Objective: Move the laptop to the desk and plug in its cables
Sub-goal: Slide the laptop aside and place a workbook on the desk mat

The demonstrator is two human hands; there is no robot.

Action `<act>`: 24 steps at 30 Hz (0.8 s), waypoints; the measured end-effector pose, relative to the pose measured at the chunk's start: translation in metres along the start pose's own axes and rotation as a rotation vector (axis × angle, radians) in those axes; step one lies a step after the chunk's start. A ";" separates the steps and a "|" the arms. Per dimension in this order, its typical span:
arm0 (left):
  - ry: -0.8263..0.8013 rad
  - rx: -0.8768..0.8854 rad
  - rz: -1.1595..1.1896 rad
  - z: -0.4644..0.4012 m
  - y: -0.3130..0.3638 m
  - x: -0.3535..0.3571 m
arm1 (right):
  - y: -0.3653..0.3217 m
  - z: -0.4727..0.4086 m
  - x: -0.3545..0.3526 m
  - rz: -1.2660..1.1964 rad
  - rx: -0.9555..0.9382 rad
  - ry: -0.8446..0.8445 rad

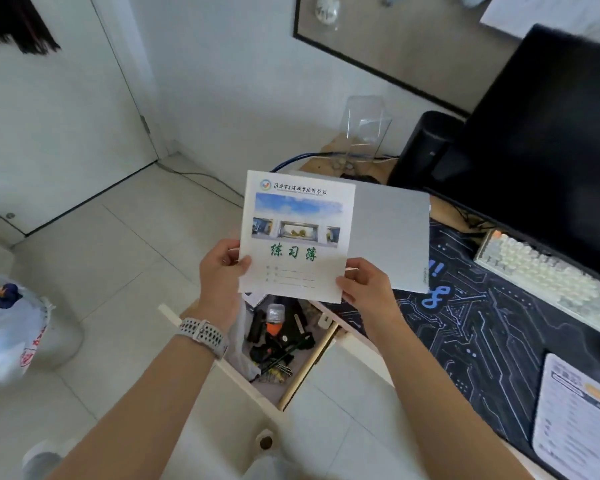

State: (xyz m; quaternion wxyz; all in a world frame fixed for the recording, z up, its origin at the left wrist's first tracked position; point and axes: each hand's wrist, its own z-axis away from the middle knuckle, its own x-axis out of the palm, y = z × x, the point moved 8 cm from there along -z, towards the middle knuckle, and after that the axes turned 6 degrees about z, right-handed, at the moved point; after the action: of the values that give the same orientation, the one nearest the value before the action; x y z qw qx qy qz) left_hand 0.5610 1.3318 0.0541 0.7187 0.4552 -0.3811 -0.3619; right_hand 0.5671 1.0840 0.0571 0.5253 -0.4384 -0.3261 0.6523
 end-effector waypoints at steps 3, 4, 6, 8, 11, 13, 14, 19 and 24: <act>-0.077 -0.059 0.036 0.008 -0.006 0.046 | 0.002 0.007 -0.048 0.003 -0.002 0.108; -0.106 -0.084 0.042 0.012 -0.009 0.061 | 0.004 0.011 -0.064 0.002 -0.001 0.142; -0.175 -0.113 0.010 0.022 -0.015 0.092 | 0.009 0.022 -0.096 -0.020 -0.002 0.204; -0.247 -0.129 -0.008 0.035 -0.021 0.124 | 0.013 0.038 -0.128 -0.064 -0.012 0.264; -0.334 -0.134 -0.049 0.061 -0.031 0.173 | 0.025 0.066 -0.176 -0.112 -0.027 0.352; -0.390 -0.146 -0.054 0.084 -0.038 0.203 | 0.036 0.084 -0.208 -0.130 -0.032 0.404; -0.416 -0.153 -0.058 0.096 -0.041 0.218 | 0.042 0.094 -0.224 -0.137 -0.031 0.430; -0.510 -0.166 -0.107 0.151 -0.061 0.278 | 0.065 0.137 -0.295 -0.215 -0.040 0.516; -0.569 -0.117 -0.161 0.189 -0.069 0.326 | 0.083 0.160 -0.349 -0.223 -0.042 0.543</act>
State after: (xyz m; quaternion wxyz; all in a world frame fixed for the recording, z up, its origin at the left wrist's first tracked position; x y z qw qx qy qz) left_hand 0.5291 0.9554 0.1168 0.5771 0.3222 -0.5085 -0.5519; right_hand 0.4096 0.7316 0.1281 0.6524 -0.5693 -0.2333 0.4425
